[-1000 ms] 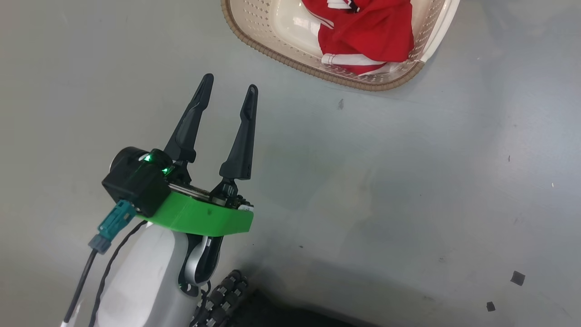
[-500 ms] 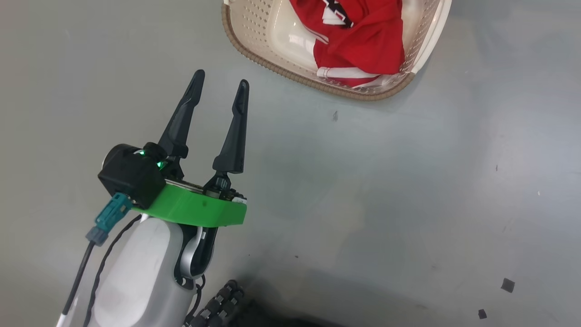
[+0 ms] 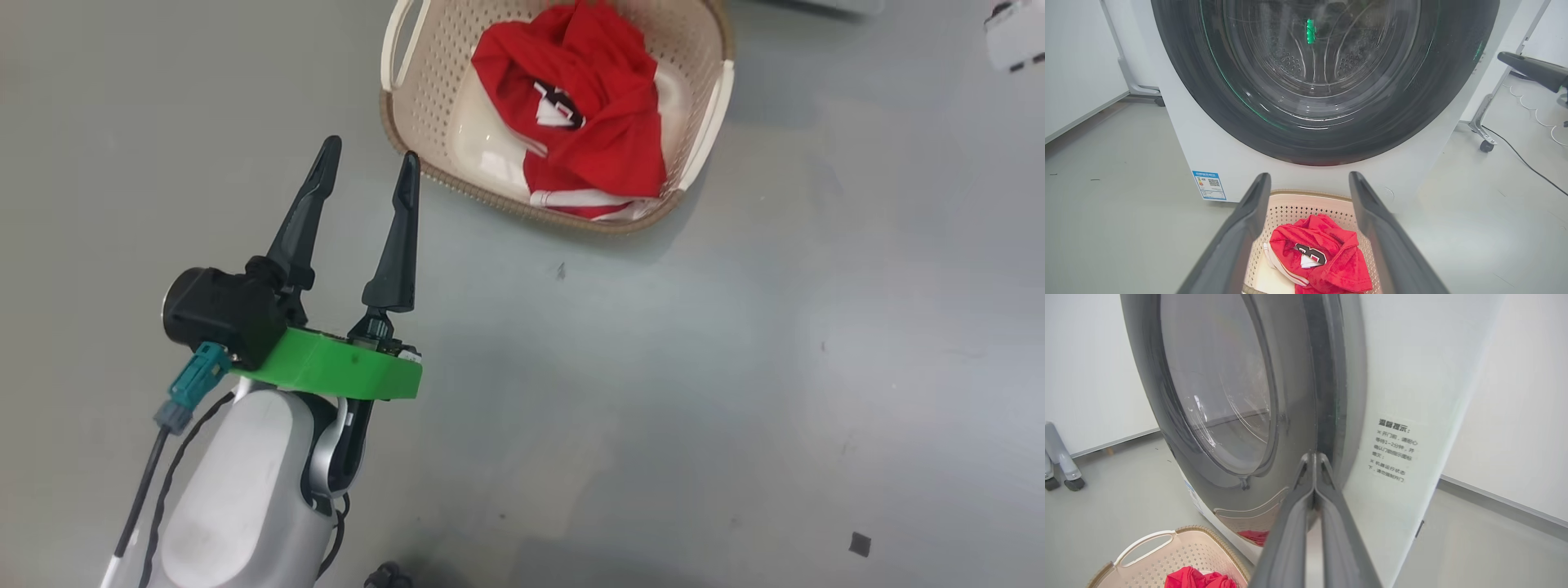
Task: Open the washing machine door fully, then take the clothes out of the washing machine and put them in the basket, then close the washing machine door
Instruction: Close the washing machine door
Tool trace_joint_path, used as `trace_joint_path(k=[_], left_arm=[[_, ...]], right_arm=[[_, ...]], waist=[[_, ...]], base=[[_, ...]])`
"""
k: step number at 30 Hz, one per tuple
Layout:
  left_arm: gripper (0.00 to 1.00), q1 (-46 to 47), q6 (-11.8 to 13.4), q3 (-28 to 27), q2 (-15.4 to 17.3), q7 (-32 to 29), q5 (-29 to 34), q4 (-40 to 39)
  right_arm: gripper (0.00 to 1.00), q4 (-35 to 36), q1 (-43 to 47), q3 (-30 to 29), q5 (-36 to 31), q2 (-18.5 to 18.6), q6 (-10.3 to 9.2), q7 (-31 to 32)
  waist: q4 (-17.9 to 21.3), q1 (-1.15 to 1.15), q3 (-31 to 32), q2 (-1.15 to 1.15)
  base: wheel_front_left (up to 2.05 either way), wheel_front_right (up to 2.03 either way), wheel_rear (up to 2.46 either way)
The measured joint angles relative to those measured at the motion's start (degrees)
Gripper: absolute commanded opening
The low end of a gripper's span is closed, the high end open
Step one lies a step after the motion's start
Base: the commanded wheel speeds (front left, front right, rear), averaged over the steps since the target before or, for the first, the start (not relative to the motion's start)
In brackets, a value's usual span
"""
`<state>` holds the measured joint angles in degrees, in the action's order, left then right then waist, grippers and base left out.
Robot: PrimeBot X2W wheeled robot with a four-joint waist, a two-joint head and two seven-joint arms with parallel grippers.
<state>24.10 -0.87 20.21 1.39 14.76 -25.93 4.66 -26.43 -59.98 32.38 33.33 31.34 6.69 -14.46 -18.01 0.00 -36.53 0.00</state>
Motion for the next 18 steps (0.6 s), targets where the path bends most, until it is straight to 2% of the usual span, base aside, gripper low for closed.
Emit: trace_joint_path(k=[18], left_arm=[[1.0, -6.34, -1.7, -4.41, 0.08, 0.0, 3.36, 4.31]], right_arm=[[0.0, 7.64, 22.88, -13.76, 2.21, -6.37, -4.93, -0.03]], waist=[[6.65, 0.0, 12.84, 0.0]], base=[[0.0, 0.0, 0.0]])
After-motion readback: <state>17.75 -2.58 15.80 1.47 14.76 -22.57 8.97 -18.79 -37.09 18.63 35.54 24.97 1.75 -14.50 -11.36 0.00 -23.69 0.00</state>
